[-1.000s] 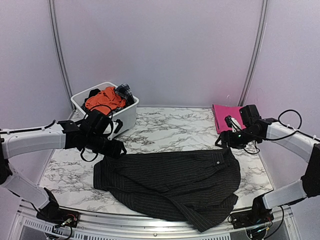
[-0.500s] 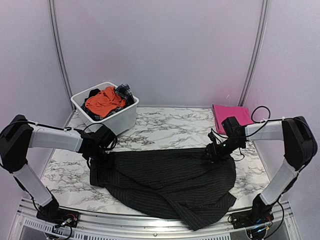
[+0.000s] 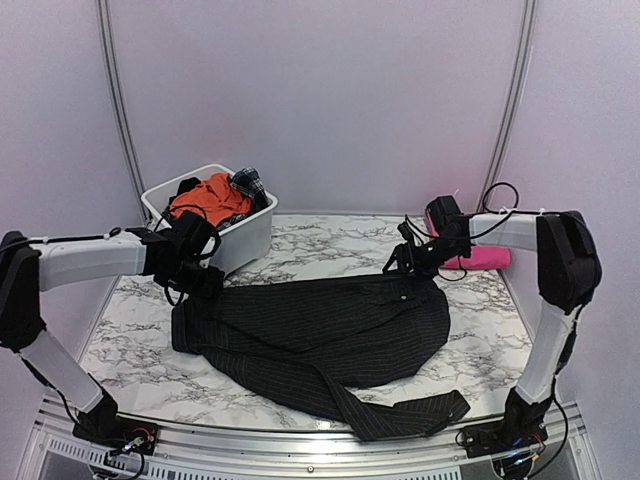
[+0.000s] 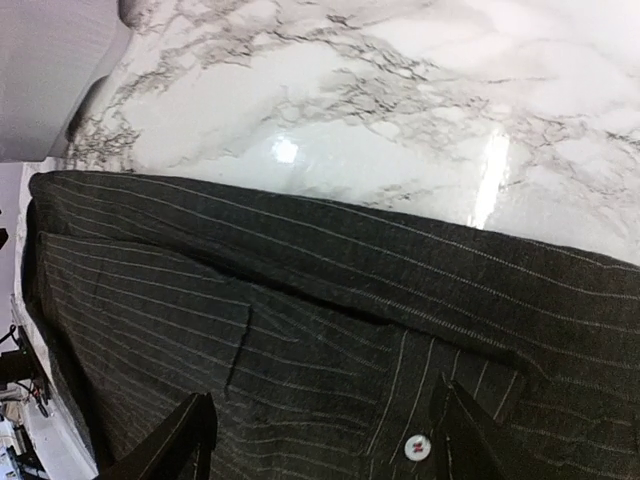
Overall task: Fold and stack the mixed laundry pile
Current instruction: Adjust the 1/3-folded shirt at the center of the board.
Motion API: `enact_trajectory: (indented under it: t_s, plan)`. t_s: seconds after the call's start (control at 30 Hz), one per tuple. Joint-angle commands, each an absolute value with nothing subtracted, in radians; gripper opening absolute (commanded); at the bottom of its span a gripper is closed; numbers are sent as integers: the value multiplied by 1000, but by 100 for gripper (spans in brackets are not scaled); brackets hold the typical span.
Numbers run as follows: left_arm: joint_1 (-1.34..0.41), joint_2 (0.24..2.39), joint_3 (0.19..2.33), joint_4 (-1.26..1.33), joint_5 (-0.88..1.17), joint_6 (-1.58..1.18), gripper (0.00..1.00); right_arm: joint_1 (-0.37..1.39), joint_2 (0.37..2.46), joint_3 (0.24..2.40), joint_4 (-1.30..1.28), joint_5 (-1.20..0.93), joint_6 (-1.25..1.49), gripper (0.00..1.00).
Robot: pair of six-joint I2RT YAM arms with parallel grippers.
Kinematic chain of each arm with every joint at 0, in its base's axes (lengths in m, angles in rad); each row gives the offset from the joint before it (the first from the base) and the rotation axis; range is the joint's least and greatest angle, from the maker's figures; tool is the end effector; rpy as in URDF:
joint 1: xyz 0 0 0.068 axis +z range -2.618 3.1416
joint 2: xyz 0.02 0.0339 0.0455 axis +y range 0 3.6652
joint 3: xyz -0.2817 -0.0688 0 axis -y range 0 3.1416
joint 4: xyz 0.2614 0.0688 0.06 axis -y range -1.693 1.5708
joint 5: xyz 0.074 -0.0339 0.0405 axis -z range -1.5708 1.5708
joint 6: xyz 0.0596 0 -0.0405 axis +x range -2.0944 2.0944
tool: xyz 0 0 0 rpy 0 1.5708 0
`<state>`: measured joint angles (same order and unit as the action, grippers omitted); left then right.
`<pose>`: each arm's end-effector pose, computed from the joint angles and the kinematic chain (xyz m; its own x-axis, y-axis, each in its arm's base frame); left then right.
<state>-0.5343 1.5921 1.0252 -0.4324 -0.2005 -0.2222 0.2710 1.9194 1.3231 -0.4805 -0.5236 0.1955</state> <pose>0.3076 -0.1682 0.1940 -0.7956 0.2198 -0.5645 0.2368 0.9705 0.0442 0.4023 0.1427 0.1705 -0.9216 -0.0814 -0.3796 -0.2867 0.8021 0.5239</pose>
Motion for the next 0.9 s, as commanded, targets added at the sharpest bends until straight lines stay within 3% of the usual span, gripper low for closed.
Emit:
enact_trajectory:
  t_s: [0.0, 0.1, 0.33, 0.57, 0.87]
  plan:
    - [-660, 1435, 1032, -415, -121, -97, 70, 270, 1738, 1252, -563, -567, 166, 69]
    - [-794, 1437, 1023, -388, -59, -82, 74, 269, 1629, 1144, -576, -564, 175, 69]
    - [-1013, 1625, 1109, -345, 31, -89, 72, 257, 1481, 938, -610, -587, 226, 69]
    - [-1171, 1890, 1430, -363, 5, -38, 73, 35, 1350, 762, -584, -637, 292, 69]
    - [-1286, 2182, 1765, -412, 5, -70, 74, -26, 1338, 681, -544, -576, 358, 74]
